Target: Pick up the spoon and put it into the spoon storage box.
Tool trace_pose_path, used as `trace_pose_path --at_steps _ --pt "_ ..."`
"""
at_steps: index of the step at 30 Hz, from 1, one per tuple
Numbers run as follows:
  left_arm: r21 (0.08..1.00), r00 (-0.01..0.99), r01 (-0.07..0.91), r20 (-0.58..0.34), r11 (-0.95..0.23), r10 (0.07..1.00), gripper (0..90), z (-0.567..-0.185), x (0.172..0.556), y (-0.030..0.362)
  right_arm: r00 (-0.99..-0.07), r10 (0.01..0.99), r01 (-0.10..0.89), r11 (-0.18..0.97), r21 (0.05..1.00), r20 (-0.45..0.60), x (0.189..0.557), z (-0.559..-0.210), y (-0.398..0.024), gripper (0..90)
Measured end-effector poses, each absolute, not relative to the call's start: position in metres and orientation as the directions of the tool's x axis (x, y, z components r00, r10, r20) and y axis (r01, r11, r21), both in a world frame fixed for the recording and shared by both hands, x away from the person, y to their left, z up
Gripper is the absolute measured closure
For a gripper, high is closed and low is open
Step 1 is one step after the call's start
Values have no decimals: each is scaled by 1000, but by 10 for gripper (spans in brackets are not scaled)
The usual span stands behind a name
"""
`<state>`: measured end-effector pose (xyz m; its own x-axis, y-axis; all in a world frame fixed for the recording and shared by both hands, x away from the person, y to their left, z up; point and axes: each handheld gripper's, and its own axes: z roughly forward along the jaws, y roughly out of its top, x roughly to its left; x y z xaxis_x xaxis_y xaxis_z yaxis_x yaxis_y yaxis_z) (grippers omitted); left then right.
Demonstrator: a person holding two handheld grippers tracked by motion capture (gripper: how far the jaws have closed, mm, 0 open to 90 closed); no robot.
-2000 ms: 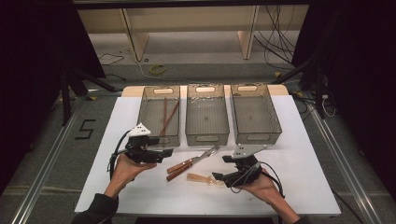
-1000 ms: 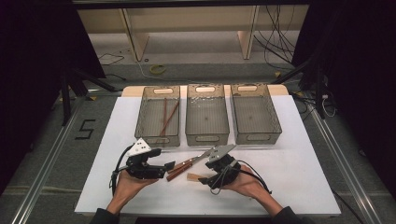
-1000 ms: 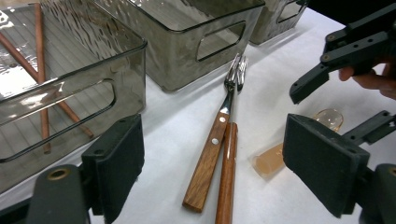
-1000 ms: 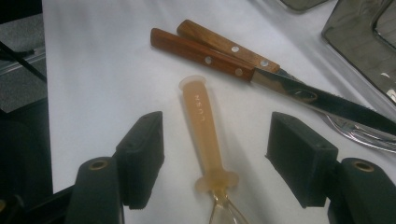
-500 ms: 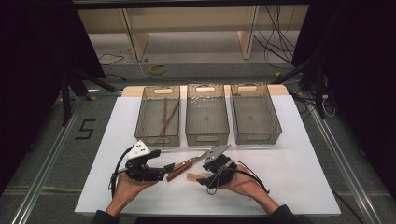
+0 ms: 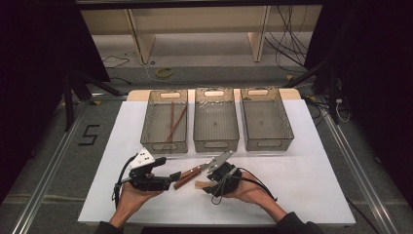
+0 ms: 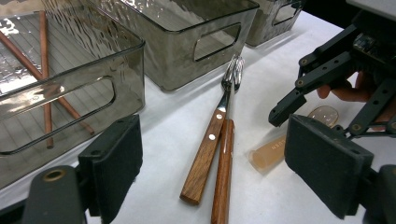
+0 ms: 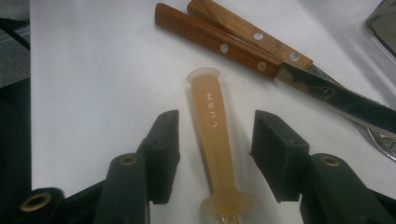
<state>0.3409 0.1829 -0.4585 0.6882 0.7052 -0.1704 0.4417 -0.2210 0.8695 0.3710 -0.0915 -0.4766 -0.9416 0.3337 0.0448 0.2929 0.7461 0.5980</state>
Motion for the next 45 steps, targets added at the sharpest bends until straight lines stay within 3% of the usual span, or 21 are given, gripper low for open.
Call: trace_pose_path --at_steps 20,33,45 --pt "866 688 444 -165 -230 706 188 -461 340 183 -952 305 260 806 532 3 371 -480 -79 749" --pt "866 686 444 -164 -230 709 192 -462 341 185 -945 325 297 786 542 47 373 -472 -85 766" --pt "865 687 446 -165 -231 707 192 -463 342 185 -919 394 324 715 620 26 385 -445 -108 766"
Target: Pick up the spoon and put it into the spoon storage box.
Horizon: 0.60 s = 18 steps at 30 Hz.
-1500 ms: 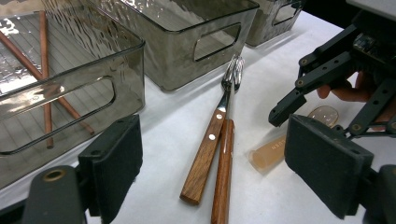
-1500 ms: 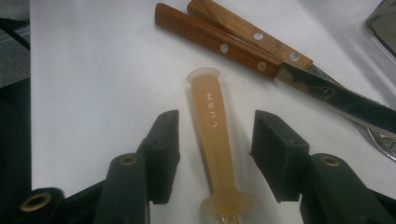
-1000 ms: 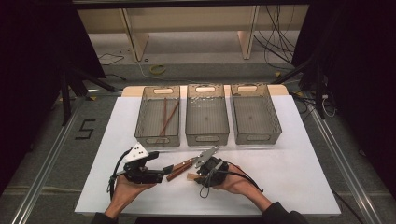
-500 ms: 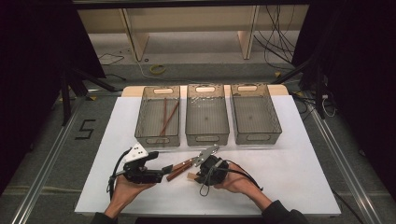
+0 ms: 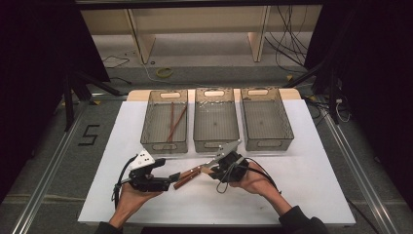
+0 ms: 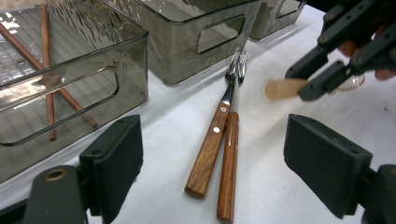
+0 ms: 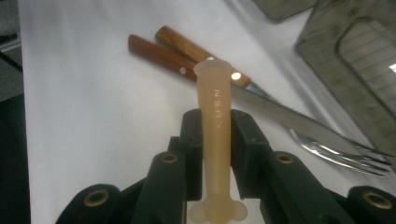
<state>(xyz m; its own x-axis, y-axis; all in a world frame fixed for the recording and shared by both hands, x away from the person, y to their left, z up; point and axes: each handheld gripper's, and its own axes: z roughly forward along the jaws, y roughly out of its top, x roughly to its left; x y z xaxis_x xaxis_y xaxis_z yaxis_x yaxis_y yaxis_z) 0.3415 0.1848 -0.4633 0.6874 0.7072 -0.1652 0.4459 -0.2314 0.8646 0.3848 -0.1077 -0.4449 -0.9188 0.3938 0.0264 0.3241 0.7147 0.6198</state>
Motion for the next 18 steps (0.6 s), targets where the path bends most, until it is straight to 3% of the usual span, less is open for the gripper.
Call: trace_pose_path --at_steps 18 --pt "864 684 448 -167 -229 710 192 -465 342 185 -867 498 364 619 696 10 417 -410 -124 766"
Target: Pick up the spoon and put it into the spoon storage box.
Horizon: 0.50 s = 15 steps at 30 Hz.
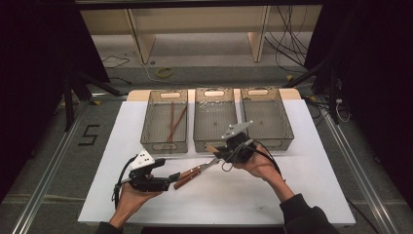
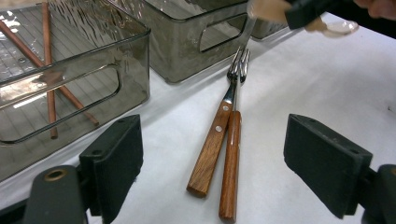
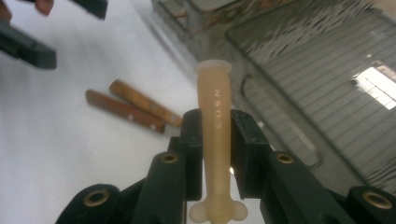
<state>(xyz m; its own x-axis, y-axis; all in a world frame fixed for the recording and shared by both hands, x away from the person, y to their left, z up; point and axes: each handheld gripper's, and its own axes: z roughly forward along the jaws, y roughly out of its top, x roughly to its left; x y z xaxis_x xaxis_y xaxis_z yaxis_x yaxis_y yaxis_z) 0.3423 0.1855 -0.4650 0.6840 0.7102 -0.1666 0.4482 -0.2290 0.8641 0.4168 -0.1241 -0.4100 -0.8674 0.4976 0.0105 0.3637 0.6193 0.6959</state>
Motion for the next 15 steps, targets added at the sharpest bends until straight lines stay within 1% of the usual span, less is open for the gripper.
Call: trace_pose_path --at_steps 5,15 --pt "865 684 447 -166 -228 711 192 -465 342 185 -852 524 371 599 709 3 431 -399 -123 765" --pt "863 687 449 -169 -230 707 192 -465 342 185 -811 585 408 566 716 0 460 -391 -120 765"
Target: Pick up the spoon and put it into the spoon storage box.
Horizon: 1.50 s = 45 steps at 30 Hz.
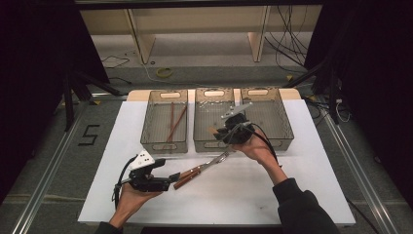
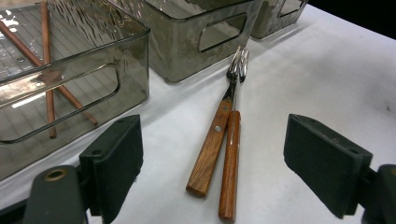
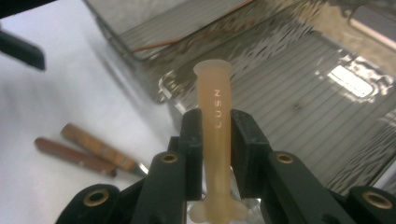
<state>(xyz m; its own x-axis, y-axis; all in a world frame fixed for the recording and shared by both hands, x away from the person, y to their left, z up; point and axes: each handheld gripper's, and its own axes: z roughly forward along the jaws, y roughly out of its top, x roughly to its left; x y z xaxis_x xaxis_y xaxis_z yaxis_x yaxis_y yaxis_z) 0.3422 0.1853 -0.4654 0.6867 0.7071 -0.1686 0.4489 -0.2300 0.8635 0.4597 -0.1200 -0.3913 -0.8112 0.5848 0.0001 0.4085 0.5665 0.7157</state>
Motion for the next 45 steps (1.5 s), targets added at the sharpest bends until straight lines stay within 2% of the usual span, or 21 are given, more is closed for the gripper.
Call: trace_pose_path --at_steps 19,45 --pt "863 690 450 -173 -228 703 192 -466 342 185 -734 679 471 489 734 19 510 -381 -107 764" --pt "860 697 451 -170 -241 696 192 -467 342 183 -699 715 520 488 701 21 535 -397 -88 761"
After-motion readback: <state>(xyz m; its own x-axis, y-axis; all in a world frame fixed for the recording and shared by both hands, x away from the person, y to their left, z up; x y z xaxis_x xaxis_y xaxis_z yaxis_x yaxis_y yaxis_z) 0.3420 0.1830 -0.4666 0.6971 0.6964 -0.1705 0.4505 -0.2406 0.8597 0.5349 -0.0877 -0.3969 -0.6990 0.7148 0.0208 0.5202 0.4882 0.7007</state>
